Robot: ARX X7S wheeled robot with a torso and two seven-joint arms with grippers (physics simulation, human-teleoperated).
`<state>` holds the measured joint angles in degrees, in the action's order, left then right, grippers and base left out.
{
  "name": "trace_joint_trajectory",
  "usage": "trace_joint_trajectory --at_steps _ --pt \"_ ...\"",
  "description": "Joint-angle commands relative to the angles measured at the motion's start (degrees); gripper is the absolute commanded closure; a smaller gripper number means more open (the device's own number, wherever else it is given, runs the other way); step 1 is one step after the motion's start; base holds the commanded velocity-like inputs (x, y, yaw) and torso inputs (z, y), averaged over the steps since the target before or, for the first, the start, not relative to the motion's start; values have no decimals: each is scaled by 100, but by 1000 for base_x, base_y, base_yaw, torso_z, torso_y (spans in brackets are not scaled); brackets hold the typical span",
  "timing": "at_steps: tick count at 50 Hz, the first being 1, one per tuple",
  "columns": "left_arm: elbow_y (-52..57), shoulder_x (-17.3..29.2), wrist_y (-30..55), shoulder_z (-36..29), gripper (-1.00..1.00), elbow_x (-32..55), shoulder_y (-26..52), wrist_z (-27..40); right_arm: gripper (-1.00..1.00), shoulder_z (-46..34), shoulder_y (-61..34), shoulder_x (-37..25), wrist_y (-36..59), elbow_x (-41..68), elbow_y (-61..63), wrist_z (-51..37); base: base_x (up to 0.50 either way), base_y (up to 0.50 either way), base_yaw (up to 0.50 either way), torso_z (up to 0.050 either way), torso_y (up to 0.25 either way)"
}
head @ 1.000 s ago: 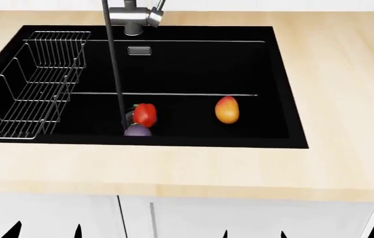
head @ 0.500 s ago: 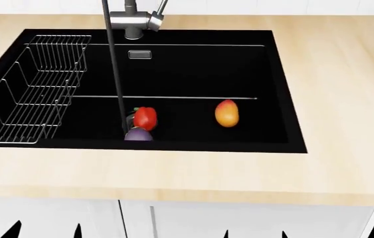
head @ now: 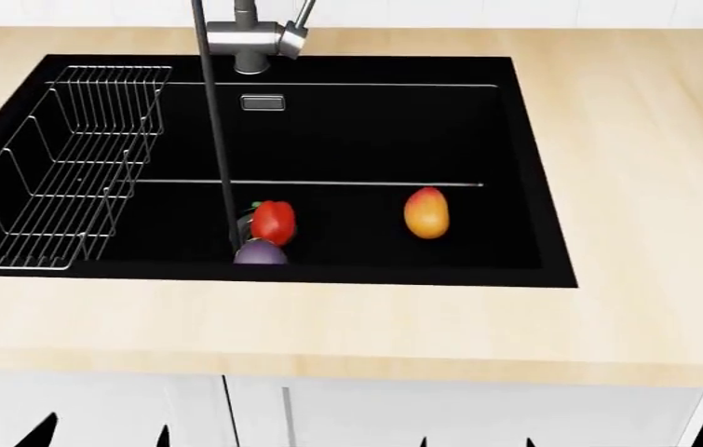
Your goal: Pick the eggplants and mangos from the sink and place them in one bowl. Place the bell pepper in the other bowl. Then turn off the sink faucet.
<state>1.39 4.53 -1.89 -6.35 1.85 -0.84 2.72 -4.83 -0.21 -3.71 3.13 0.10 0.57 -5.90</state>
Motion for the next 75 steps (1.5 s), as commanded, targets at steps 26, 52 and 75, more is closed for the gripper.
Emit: trace_joint_trajectory --at_steps 26,52,75 --pt "2555 137 7358 351 -100 1265 4779 -157 -100 586 -5068 -770 7730 591 2654 1190 0 0 0 0 0" --pt "1386 537 7065 318 -100 1220 5233 -278 -100 544 -4899 -1113 7573 702 2359 1388 305 20 0 0 0" --pt "1427 606 7130 222 -100 1258 5208 -198 -100 608 -4711 -1034 7388 681 2132 1244 451 194 0 0 1"
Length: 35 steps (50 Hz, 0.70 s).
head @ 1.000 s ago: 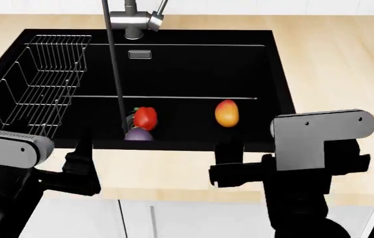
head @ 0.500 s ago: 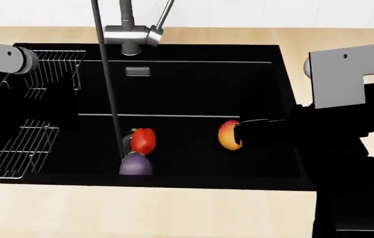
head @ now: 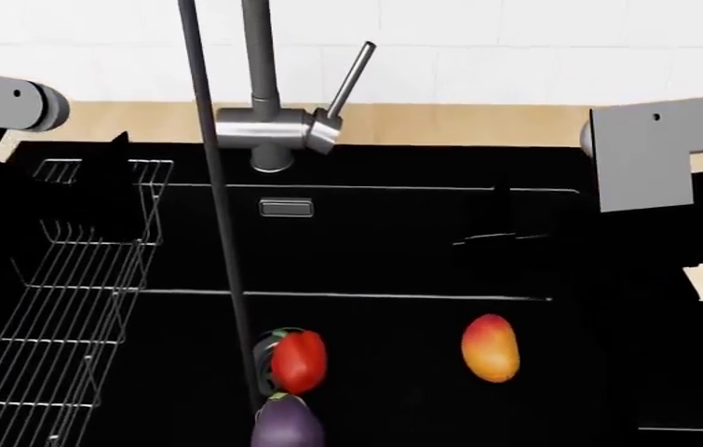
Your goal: Pick the eggplants and mangos from the sink and place them in one bowl. Place the bell pepper in the other bowl. Then turn off the sink faucet.
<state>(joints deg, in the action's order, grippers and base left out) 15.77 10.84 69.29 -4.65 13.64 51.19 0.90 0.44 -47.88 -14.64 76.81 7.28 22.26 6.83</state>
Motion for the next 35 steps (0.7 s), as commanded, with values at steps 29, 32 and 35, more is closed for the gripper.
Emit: trace_joint_trajectory --at_steps 29,32,35 --pt "-215 91 -87 -3 -100 142 -9 -17 -100 18 29 17 973 84 -14 -48 214 101 0 0 0" --pt "-166 144 -129 12 -100 137 3 -17 -100 -169 -256 -351 1318 1385 -388 -1121 0 0 0 0 0" --pt "-108 188 24 83 -100 223 151 -81 -100 -533 -763 -1276 1316 3964 -1719 -3699 0 0 0 0 0"
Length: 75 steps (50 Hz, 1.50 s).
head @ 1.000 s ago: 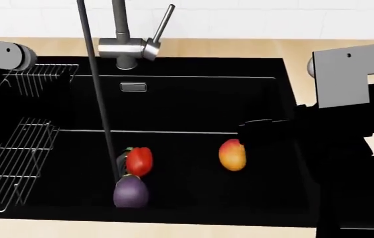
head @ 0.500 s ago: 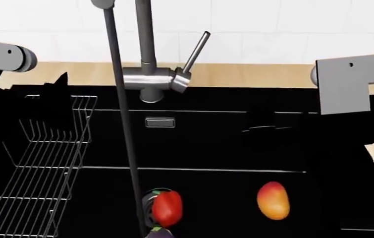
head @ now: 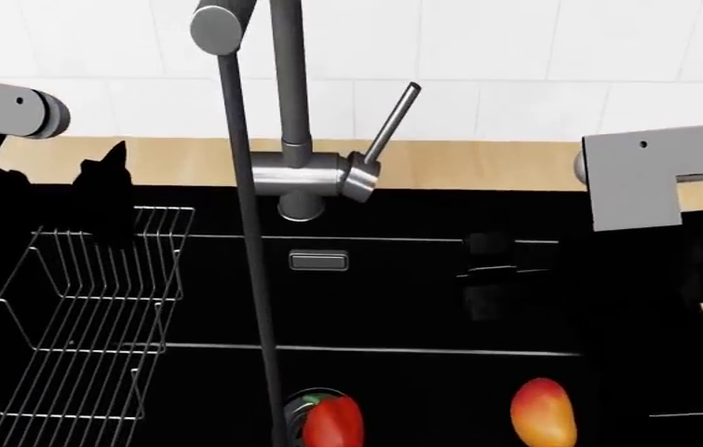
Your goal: Pick the eggplants and mangos from the sink and place them in one bowl. Place the bell pepper in the other bowl. Then turn off the sink faucet.
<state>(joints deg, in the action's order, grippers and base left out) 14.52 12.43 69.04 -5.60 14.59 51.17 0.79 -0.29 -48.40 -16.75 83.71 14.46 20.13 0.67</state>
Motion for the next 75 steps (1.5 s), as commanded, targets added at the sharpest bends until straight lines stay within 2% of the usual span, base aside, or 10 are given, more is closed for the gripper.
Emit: trace_joint_trajectory --at_steps 1,3,4,6,16,25,35,51,75 --pt "-4 91 159 231 -100 155 277 -98 -100 -392 -763 -1089 615 4106 -1530 -3942 0 0 0 0 0" --pt "59 155 264 252 -100 175 464 -115 -100 -494 -970 -1172 596 5824 -1773 -5519 0 0 0 0 5" --pt "70 156 429 323 -100 215 619 -114 -100 -534 -1077 -1177 585 6684 -1930 -5688 0 0 0 0 0" --pt "117 231 543 243 -100 243 775 -168 -100 -505 -1279 -1027 467 7145 -2336 -5744 0 0 0 0 0" --pt "40 284 396 370 -100 278 591 -194 -100 -2035 -1848 -863 -89 5848 -3534 -4006 0 0 0 0 0" --pt "136 330 366 417 -100 314 477 -195 -100 -2584 -1846 -986 -415 5293 -3974 -3567 0 0 0 0 0" --pt "286 372 504 459 -100 354 445 -148 -100 -3729 -2304 -821 -1243 4227 -4956 -2281 0 0 0 0 0" --pt "142 403 332 492 -100 358 542 -142 -100 -4261 -2265 -501 -1953 3711 -6039 -1450 0 0 0 0 0" --pt "495 499 473 724 -100 513 305 -128 -100 -4413 -2308 -466 -1998 3582 -6177 -1408 0 0 0 0 0"
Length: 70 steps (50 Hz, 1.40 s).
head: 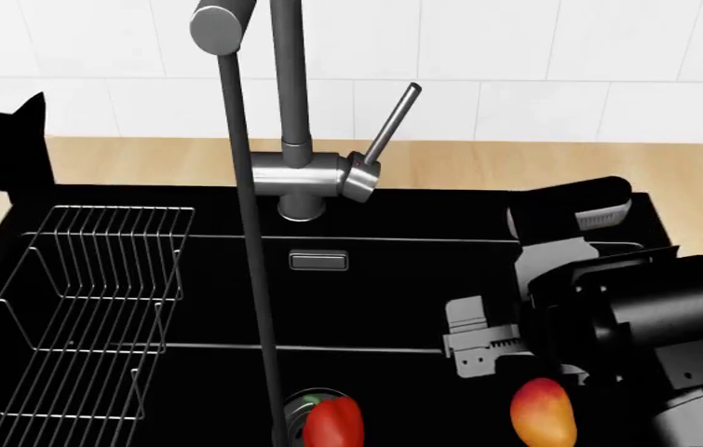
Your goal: Pick the eggplants and mangos from the sink and place them in one bowl. Place the bell pepper in the other bowl. Then turn off the sink faucet.
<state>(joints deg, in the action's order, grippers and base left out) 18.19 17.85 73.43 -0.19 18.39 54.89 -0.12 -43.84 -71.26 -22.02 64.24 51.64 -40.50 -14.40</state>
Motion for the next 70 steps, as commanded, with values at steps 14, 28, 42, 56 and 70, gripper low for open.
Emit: trace_joint_trajectory --at_steps 14,28,42,56,70 --pt "207 41 16 89 -100 158 -91 -50 -100 -29 -9 74 -94 -118 -155 98 0 0 0 0 0" --pt "214 35 31 163 -100 212 -105 -26 -100 23 52 12 -32 -59 -16 -27 0 0 0 5 -207" --pt "187 71 43 134 -100 245 72 -25 -100 -214 -188 24 -54 -293 -229 81 0 0 0 11 -170" --pt "325 154 187 212 -100 318 85 -10 -100 -263 -85 2 -307 -401 -395 145 0 0 0 11 -122" --pt "364 159 331 351 -100 404 67 14 100 -209 -40 -47 -351 -399 -256 -18 0 0 0 5 -52"
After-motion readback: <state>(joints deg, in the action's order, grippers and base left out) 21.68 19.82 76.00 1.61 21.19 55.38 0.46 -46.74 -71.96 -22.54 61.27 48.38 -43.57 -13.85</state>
